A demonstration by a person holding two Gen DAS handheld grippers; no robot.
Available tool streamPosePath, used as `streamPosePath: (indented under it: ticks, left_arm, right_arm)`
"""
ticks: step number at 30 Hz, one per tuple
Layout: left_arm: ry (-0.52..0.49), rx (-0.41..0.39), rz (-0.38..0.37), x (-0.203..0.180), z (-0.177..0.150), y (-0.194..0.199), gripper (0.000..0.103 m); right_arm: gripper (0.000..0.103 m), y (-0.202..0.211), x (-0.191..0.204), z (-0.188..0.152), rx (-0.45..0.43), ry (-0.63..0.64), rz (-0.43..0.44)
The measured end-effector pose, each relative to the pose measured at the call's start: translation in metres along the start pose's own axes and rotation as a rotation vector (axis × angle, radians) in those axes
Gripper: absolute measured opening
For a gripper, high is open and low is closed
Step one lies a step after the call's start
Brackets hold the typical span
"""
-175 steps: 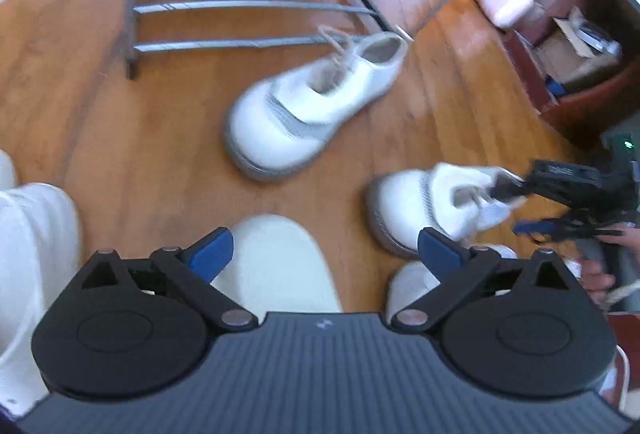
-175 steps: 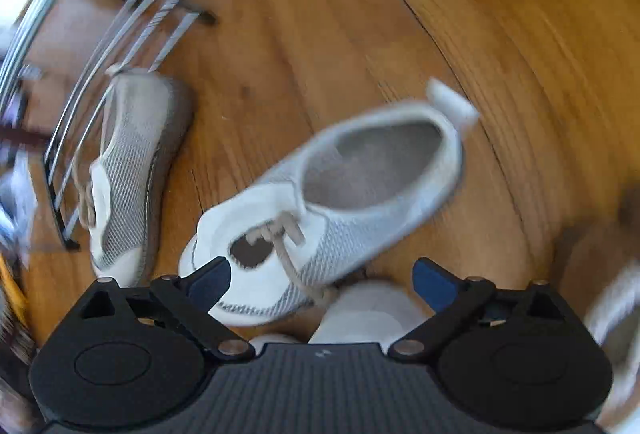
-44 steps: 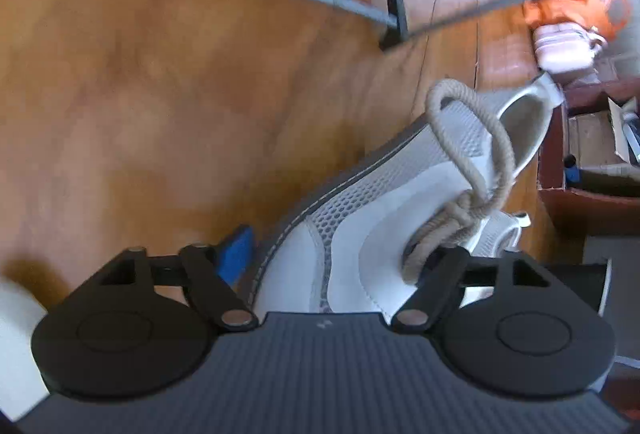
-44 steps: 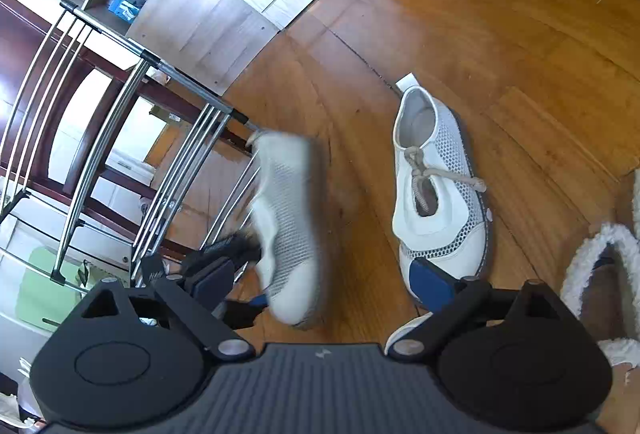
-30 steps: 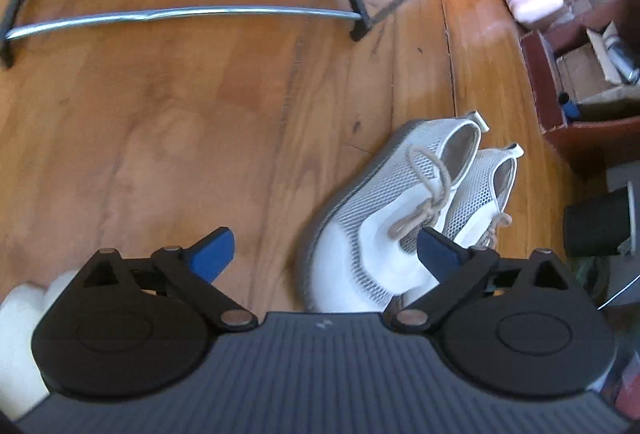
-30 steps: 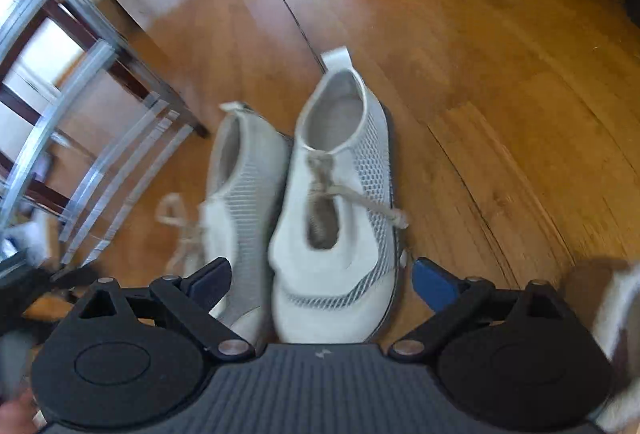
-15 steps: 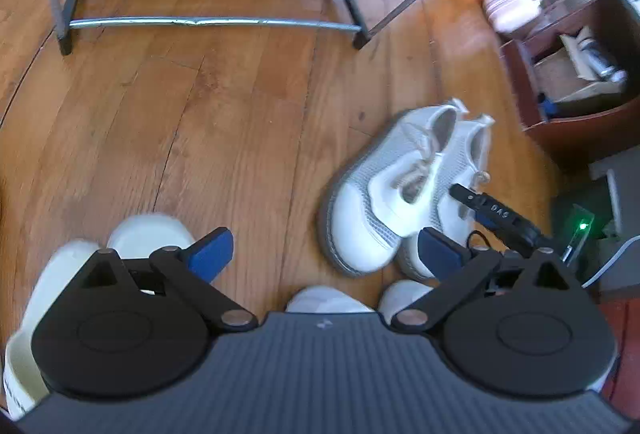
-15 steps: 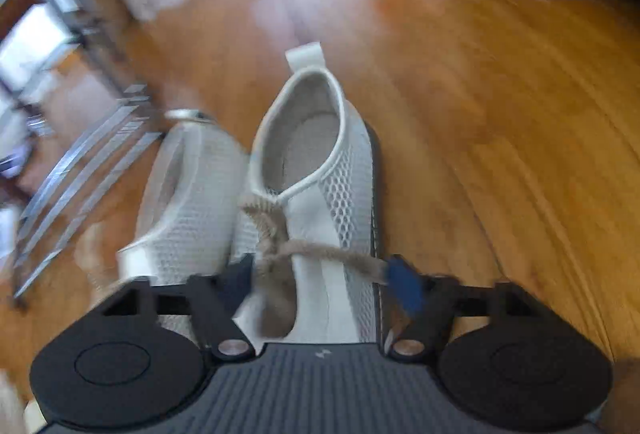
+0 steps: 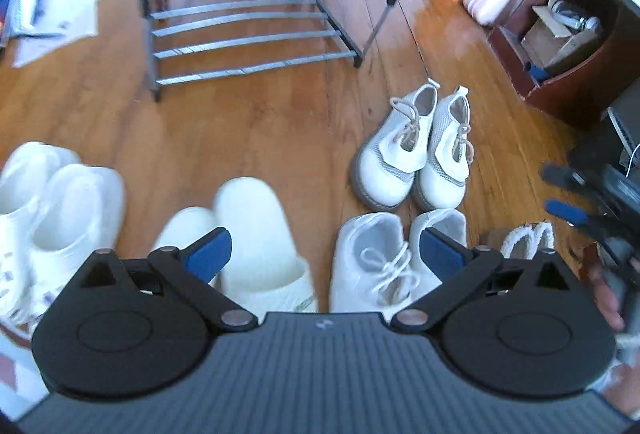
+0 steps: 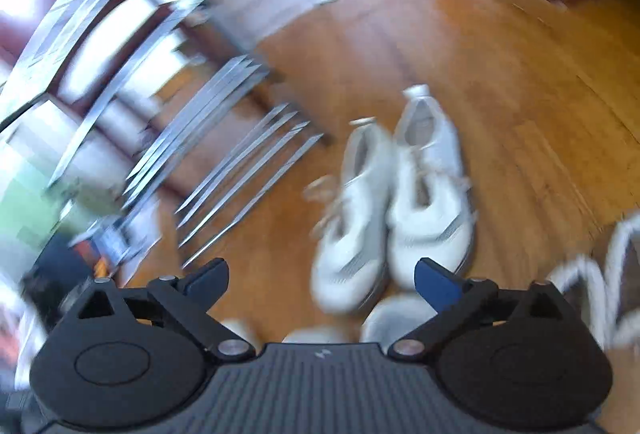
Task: Organize scattered shoes
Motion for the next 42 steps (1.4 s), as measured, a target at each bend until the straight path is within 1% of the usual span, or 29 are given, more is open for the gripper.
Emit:
streamPosePath:
  ticks: [1,2,4,5,7,8,10,13,15,17,20,25,29,35,42]
  left_arm:
    - [0.001,-0.009,0.012,0.003,-0.003,0.006,0.103]
    - [0.008,-0.028,0.041,0.011,-0.012,0.019,0.103]
    - [0.036,-0.047,0.083,0.026,-0.025,0.039,0.103]
    - [0.048,-0.057,0.092,0.032,-0.030,0.046,0.103]
    - [0.069,-0.071,0.102,0.044,-0.043,0.059,0.103]
    - [0.078,-0.068,0.102,0.050,-0.048,0.061,0.103]
    - [0.098,-0.053,0.110,0.061,-0.061,0.064,0.103]
    - [0.119,-0.033,0.146,0.075,-0.073,0.065,0.103]
    - [0.113,-0.027,0.159,0.076,-0.082,0.066,0.103]
    - [0.100,-0.022,0.169,0.073,-0.086,0.066,0.103]
    - [0.068,-0.020,0.182,0.066,-0.094,0.068,0.103]
    - [0.011,-0.010,0.173,0.055,-0.100,0.068,0.103]
    - [-0.014,-0.010,0.162,0.049,-0.101,0.069,0.103]
    - [0.006,0.002,0.148,0.049,-0.103,0.067,0.103]
    - [0.039,0.016,0.127,0.053,-0.105,0.060,0.103]
  right_arm:
    - [0.103,0.019,0.013,-0.017,0.015,0.037,-0.036]
    - [0.103,0.038,0.026,-0.033,0.029,0.073,-0.072]
    - [0.103,0.059,0.037,-0.051,0.037,0.100,-0.099]
    - [0.103,0.069,0.042,-0.060,0.041,0.113,-0.112]
    - [0.103,0.075,0.052,-0.077,0.064,0.139,-0.149]
    - [0.103,0.073,0.057,-0.079,0.069,0.148,-0.161]
    - [0.103,0.080,0.073,-0.099,0.074,0.206,-0.188]
    - [0.103,0.086,0.098,-0.129,0.081,0.302,-0.222]
    - [0.103,0.091,0.113,-0.143,0.077,0.351,-0.214]
    - [0.103,0.093,0.121,-0.152,0.083,0.366,-0.202]
    - [0.103,0.093,0.122,-0.158,0.082,0.366,-0.203]
    - [0.103,0.090,0.109,-0.160,0.078,0.364,-0.248]
    - [0.103,0.086,0.103,-0.163,0.080,0.373,-0.286]
    - [0.103,0.080,0.100,-0.165,0.094,0.378,-0.277]
    - [0.103,0.073,0.095,-0.170,0.144,0.370,-0.244]
Point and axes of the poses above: each gripper's, at about its wrist camera, not at the fingertips, and y roughly against the way its jaws point, x to its left, z to its top, the point moved 8 cm from there along -y, roughly the way its jaws point
